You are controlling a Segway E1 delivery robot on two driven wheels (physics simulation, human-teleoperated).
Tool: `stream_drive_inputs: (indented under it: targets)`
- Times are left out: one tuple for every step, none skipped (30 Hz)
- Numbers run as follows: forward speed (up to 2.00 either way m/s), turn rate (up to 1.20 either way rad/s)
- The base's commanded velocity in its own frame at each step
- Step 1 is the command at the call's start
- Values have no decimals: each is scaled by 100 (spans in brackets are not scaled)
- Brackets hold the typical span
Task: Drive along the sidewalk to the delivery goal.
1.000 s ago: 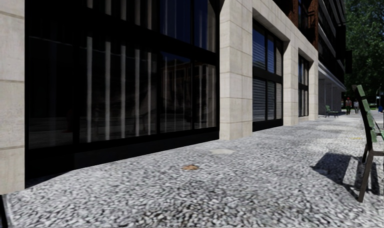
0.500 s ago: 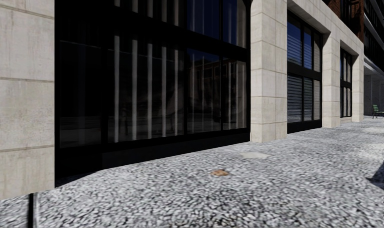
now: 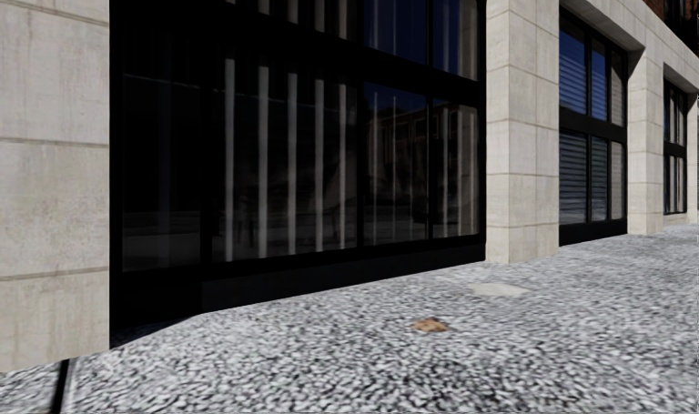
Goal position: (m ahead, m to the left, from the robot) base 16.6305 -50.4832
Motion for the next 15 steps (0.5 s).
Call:
stream_drive_inputs:
  targets:
    - [38, 79]
    - [38, 79]
    - [38, 79]
    - [38, 79]
    - [38, 79]
    - [38, 79]
    - [38, 79]
    - [38, 79]
    - [50, 79]
    - [52, 79]
    - [56, 79]
    - [58, 80]
    - [60, 80]
    - [60, 80]
    - [60, 80]
